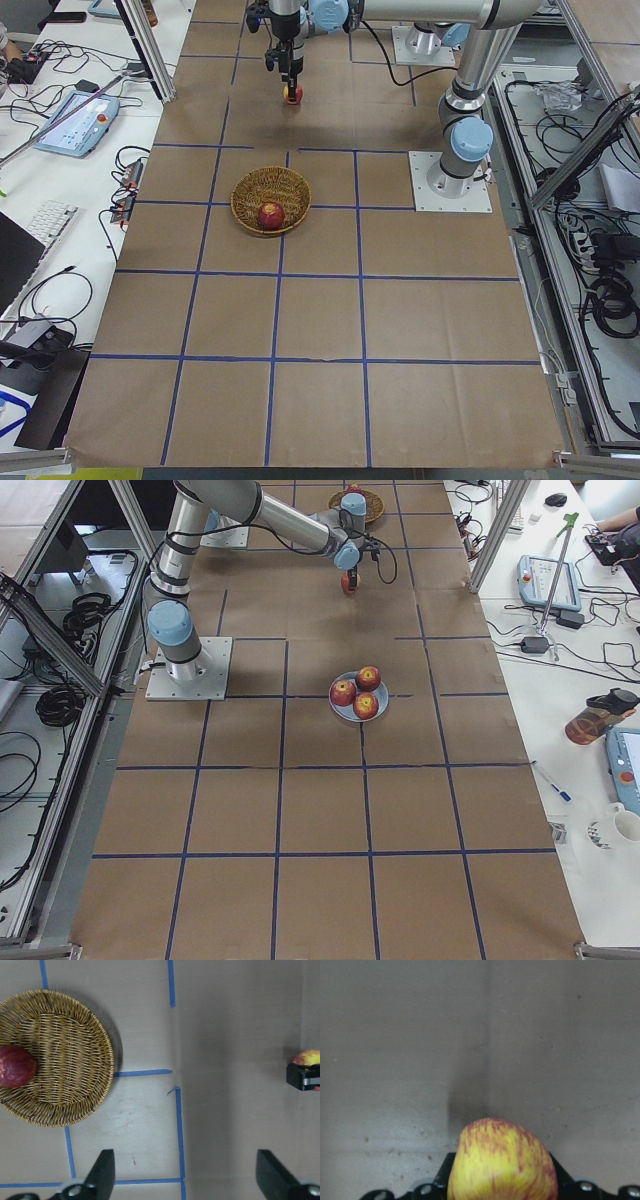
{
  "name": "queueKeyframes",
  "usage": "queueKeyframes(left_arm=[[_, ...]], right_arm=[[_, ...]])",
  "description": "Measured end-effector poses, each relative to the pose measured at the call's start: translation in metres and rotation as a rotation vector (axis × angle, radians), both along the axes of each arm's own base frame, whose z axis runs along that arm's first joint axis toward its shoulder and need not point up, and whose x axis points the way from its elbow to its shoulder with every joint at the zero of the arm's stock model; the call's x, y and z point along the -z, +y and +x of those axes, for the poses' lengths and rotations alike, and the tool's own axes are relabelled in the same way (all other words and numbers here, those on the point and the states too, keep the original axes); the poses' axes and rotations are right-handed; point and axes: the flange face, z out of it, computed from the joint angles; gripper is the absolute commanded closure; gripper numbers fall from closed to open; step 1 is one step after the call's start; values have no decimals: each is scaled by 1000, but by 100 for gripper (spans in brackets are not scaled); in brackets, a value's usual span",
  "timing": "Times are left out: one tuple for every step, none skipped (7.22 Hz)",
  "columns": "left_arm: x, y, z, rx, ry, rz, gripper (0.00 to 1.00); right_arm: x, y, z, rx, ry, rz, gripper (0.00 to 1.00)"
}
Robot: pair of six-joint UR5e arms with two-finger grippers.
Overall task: Transfer apple from basket to plate
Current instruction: 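Carry the apple with the right gripper over the white plate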
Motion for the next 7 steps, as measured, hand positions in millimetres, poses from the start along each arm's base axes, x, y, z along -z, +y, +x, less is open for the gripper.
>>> queueKeyframes(left_arm=[[0,0,0,0,0,0,1],[1,0,0,0,0,1,1],[1,0,0,1,0,2,1],[1,0,-1,2,0,2,1],[1,0,-1,2,0,2,1],[1,0,-1,3,0,2,1],[1,0,-2,3,0,2,1]], right_arm=[[-9,-2,-3,4,-6,-9,40],[-25,-3,-8,11,-14,-20,40],[-47,-4,-20,22,-18,-27,39],[-72,-6,-44,25,-13,-23,39],[-98,-10,-81,13,-1,-5,39],[-126,-15,-133,-15,13,20,39],[-147,-18,-186,-57,25,41,39]])
